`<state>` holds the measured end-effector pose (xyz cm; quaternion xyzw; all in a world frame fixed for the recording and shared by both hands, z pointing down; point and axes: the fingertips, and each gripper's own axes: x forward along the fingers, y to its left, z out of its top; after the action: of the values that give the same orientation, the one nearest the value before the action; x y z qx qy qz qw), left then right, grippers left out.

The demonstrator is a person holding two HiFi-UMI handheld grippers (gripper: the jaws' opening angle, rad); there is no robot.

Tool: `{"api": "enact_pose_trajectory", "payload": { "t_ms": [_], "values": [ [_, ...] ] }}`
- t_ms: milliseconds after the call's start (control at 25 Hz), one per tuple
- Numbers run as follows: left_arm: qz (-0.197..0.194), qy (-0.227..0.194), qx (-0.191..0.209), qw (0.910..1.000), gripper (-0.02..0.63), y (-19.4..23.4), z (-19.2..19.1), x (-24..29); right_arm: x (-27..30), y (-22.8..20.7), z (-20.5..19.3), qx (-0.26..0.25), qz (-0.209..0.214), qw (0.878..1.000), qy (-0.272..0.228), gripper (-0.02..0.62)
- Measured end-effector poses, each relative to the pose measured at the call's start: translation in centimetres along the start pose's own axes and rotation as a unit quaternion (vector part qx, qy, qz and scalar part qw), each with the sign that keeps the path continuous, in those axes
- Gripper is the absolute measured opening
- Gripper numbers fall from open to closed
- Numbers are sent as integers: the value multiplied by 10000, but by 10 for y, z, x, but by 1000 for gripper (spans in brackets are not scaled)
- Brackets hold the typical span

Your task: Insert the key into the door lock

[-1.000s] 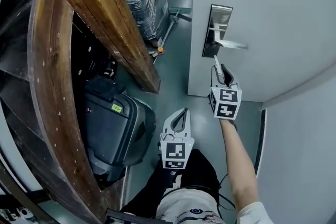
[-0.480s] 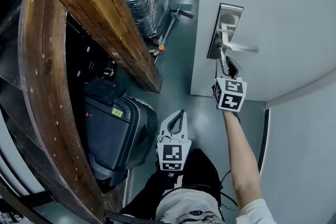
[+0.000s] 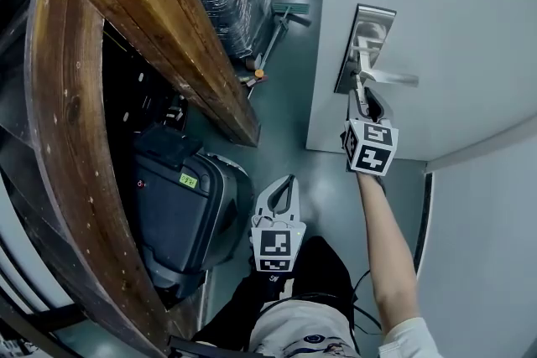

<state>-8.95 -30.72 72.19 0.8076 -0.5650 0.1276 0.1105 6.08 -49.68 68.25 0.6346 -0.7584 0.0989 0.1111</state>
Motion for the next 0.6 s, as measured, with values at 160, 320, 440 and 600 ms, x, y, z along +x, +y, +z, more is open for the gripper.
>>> {"api": "enact_pose_trajectory", "payload": {
  "t_ms": [160, 320, 440, 600],
  "values": [
    [10, 54, -45, 10000, 4, 2, -3, 1, 3, 3, 6, 187, -323, 9993, -17, 117],
    [51, 64, -49, 10000, 4, 6, -4, 3, 18, 1, 6, 252, -616, 9978, -54, 117],
    [104, 85, -27, 9999, 4, 12, -7, 3, 28, -2, 9, 201, -746, 9969, -166, 118],
    [191, 180, -47, 9996, 3, 18, -8, -5, 22, 3, 8, 69, -440, 9987, -262, 118]
  ]
}}
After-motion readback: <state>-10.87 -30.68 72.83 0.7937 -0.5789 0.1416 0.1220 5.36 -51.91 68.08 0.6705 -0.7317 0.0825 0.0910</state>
